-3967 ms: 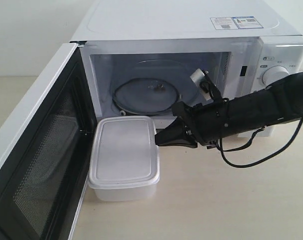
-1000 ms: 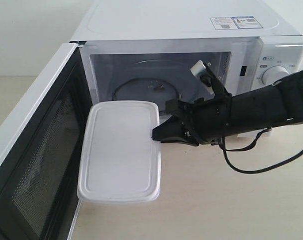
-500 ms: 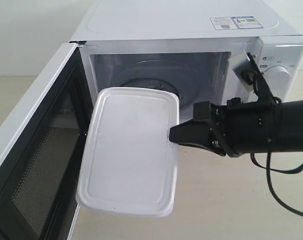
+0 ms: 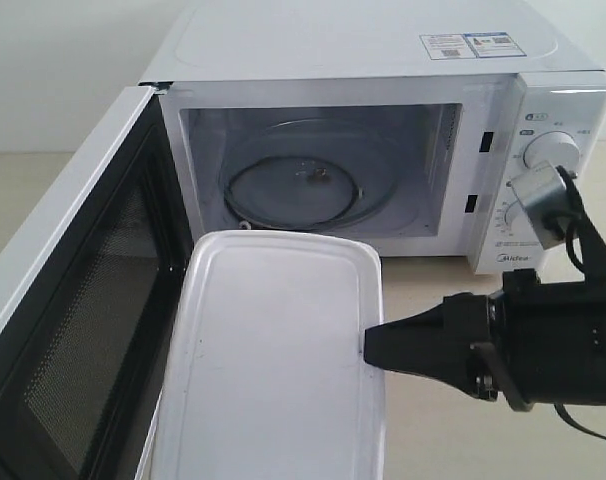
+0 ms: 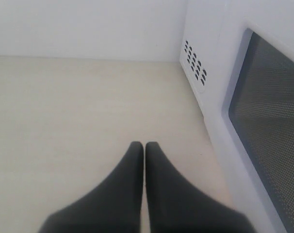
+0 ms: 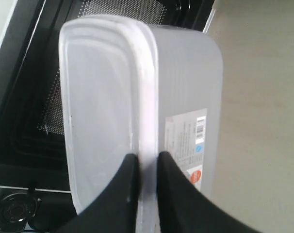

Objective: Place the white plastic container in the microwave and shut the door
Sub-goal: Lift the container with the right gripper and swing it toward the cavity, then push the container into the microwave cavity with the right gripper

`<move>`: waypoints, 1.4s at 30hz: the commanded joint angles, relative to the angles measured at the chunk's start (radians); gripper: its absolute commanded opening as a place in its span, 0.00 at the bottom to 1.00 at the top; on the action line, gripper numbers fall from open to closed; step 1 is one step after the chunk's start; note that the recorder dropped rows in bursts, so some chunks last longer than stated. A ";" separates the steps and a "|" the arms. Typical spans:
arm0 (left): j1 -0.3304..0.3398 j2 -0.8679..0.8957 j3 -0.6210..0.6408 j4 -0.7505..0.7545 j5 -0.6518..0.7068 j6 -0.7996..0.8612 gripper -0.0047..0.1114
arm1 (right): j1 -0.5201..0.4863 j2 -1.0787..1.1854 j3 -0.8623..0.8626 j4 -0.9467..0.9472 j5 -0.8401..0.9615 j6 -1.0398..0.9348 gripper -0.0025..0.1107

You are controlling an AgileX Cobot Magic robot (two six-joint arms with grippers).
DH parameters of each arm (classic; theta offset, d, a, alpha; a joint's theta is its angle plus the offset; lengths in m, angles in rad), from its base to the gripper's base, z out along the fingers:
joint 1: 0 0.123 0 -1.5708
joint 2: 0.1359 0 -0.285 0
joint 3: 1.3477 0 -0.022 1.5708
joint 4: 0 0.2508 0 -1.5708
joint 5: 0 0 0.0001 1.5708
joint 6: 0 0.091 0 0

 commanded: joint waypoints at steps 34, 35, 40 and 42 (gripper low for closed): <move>-0.002 -0.002 0.003 -0.002 0.001 -0.009 0.07 | 0.549 -0.061 0.003 -1.120 -1.233 1.864 0.02; -0.002 -0.002 0.003 -0.002 0.001 -0.009 0.07 | 0.549 -0.051 0.013 -1.130 -1.255 1.900 0.02; -0.002 -0.002 0.003 -0.002 0.001 -0.009 0.07 | 0.549 0.035 0.025 -1.169 -1.332 1.993 0.02; -0.002 -0.002 0.003 -0.002 0.001 -0.009 0.07 | 0.549 0.074 0.025 -1.180 -1.367 2.037 0.02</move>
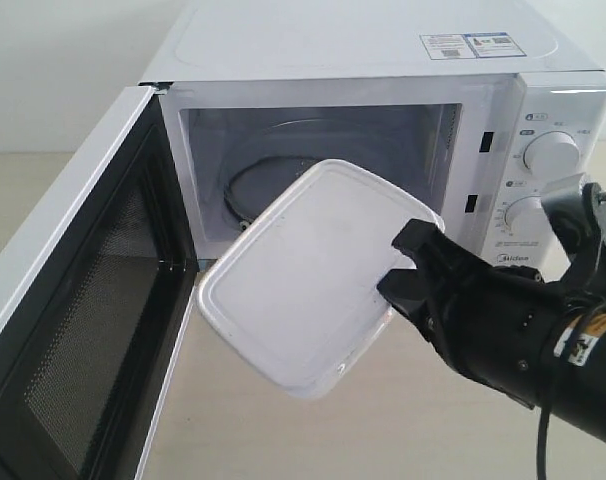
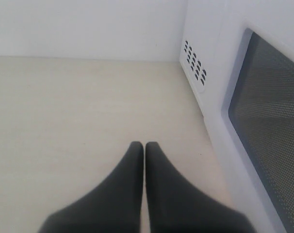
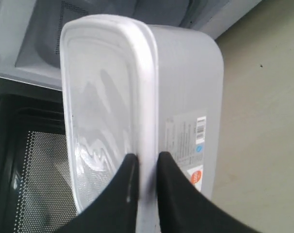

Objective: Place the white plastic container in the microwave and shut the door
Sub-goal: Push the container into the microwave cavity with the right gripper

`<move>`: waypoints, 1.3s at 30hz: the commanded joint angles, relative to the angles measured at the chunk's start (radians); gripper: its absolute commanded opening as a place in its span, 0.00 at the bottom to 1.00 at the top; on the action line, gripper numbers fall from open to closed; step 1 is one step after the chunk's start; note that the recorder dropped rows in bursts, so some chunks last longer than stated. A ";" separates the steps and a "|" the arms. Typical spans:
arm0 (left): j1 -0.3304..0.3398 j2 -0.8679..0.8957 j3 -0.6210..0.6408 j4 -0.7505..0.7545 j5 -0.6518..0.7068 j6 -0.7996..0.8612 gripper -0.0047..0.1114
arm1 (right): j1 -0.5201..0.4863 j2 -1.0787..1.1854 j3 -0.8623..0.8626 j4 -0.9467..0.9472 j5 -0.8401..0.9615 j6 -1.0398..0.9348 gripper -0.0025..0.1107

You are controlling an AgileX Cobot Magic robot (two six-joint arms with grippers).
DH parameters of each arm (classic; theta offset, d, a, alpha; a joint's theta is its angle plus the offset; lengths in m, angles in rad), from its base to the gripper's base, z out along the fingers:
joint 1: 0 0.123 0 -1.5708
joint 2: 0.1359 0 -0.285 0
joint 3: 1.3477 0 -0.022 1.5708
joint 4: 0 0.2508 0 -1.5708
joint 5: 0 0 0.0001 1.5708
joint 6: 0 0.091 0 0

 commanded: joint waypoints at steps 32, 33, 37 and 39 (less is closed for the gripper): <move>-0.002 -0.002 0.003 -0.002 0.001 -0.009 0.07 | -0.021 0.528 -0.339 0.228 -0.437 0.154 0.02; -0.002 -0.002 0.003 -0.002 0.001 -0.009 0.07 | -0.045 0.530 -0.339 0.228 -0.442 0.156 0.02; -0.002 -0.002 0.003 -0.002 0.001 -0.009 0.07 | -0.093 0.547 -0.364 0.184 -0.397 0.187 0.02; -0.002 -0.002 0.003 -0.002 0.001 -0.009 0.07 | -0.099 0.570 -0.408 0.166 -0.397 0.189 0.02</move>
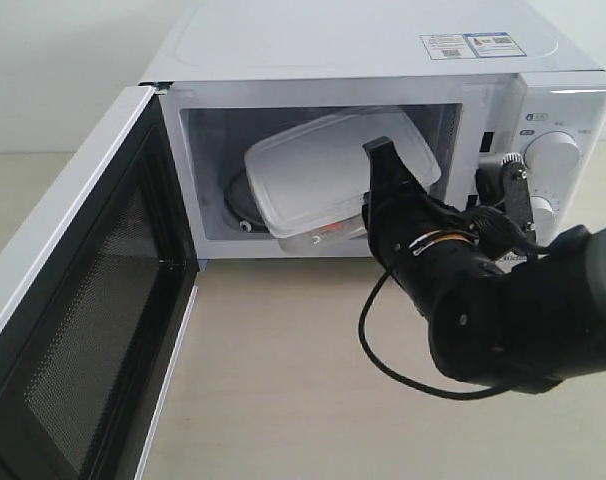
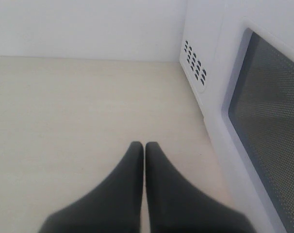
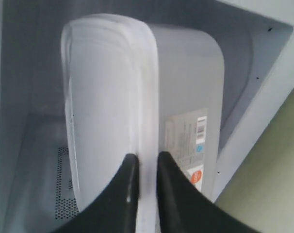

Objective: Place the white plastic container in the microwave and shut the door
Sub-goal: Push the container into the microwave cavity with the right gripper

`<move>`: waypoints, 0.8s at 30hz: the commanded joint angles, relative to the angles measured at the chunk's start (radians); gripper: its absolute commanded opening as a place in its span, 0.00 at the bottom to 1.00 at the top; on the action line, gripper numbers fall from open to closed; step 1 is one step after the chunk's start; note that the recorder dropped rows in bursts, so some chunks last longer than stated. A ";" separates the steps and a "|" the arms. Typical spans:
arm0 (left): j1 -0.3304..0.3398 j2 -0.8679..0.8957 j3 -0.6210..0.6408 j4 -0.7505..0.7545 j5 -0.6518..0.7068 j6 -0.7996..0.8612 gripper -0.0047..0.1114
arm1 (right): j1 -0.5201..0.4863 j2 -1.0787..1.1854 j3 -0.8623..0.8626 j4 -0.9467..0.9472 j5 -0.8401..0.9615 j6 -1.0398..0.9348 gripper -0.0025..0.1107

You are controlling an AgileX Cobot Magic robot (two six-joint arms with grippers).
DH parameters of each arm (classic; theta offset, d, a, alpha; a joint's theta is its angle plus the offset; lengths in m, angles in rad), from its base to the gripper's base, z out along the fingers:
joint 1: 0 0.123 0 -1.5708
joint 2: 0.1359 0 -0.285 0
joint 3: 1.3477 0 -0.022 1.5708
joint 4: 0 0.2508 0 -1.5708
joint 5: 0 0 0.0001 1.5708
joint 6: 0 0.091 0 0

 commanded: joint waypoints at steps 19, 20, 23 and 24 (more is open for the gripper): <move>-0.002 -0.002 0.003 -0.002 0.001 -0.009 0.07 | -0.017 0.177 -0.238 -0.048 -0.019 0.008 0.04; -0.002 -0.002 0.003 -0.002 0.001 -0.009 0.07 | -0.017 0.177 -0.238 -0.046 -0.019 0.002 0.06; -0.002 -0.002 0.003 -0.002 0.001 -0.009 0.07 | -0.025 0.177 -0.238 -0.039 -0.012 -0.003 0.16; -0.002 -0.002 0.003 -0.002 0.001 -0.009 0.07 | -0.027 0.177 -0.238 -0.048 0.002 0.000 0.20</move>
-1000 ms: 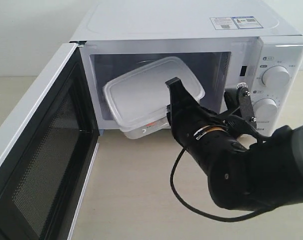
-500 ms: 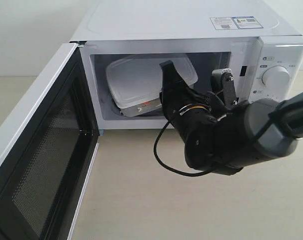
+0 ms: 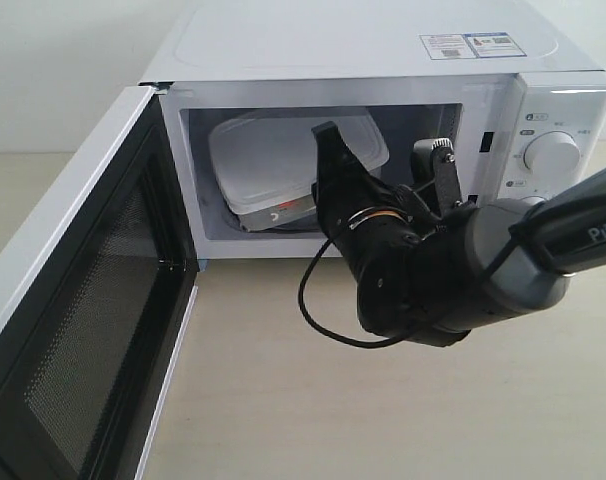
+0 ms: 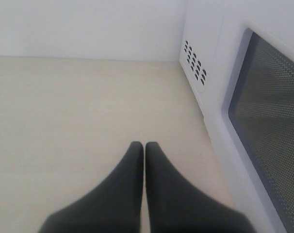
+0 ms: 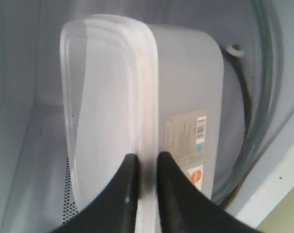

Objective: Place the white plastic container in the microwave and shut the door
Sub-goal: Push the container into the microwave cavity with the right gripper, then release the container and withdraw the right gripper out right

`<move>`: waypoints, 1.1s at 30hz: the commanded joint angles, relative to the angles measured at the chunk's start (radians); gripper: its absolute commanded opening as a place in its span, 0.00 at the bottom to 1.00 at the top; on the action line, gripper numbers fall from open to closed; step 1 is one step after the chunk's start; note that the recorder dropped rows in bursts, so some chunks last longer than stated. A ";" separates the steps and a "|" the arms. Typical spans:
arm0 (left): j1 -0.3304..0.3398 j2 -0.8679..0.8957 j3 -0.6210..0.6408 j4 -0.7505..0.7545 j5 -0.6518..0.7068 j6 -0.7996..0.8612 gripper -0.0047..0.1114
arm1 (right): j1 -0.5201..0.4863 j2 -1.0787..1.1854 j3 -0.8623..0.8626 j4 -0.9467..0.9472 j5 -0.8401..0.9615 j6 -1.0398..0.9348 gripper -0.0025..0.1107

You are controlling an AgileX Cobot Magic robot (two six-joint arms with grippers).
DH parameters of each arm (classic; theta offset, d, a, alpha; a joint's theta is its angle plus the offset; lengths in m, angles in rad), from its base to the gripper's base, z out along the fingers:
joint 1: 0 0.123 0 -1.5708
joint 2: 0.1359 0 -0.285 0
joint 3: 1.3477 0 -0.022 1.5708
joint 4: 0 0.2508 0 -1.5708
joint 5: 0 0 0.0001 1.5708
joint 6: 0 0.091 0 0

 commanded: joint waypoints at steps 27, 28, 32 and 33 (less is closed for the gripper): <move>-0.002 -0.002 0.003 -0.002 0.001 -0.009 0.07 | -0.037 -0.092 0.194 -0.549 0.016 -0.876 0.02; -0.002 -0.002 0.003 -0.002 0.001 -0.009 0.07 | -0.037 -0.064 0.194 -0.503 -0.038 -0.945 0.02; -0.002 -0.002 0.003 -0.002 0.001 -0.009 0.07 | -0.037 0.012 0.145 -0.481 -0.141 -1.058 0.02; -0.002 -0.002 0.003 -0.002 0.001 -0.009 0.07 | -0.037 0.030 0.125 -0.457 -0.139 -1.065 0.02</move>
